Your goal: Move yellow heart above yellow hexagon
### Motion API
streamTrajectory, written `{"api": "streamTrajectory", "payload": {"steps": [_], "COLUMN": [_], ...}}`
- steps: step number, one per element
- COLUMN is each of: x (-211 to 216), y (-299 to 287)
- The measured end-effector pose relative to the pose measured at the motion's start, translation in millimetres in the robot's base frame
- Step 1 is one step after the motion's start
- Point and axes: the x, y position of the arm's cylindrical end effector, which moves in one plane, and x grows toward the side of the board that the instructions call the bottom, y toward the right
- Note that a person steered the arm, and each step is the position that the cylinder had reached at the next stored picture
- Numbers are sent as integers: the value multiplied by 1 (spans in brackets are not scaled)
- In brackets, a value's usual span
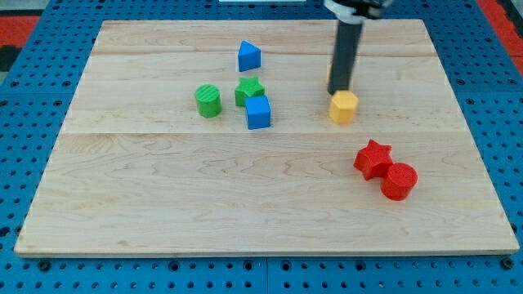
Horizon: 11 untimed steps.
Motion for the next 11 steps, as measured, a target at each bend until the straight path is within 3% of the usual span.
{"api": "streamTrajectory", "payload": {"steps": [2,3,4,5,6,7,8,9,11], "x": [53,-5,-52,-86,-79,-54,-94,-86,-8], "y": [8,-2,53,25,-49,-19,-22,4,-10]}}
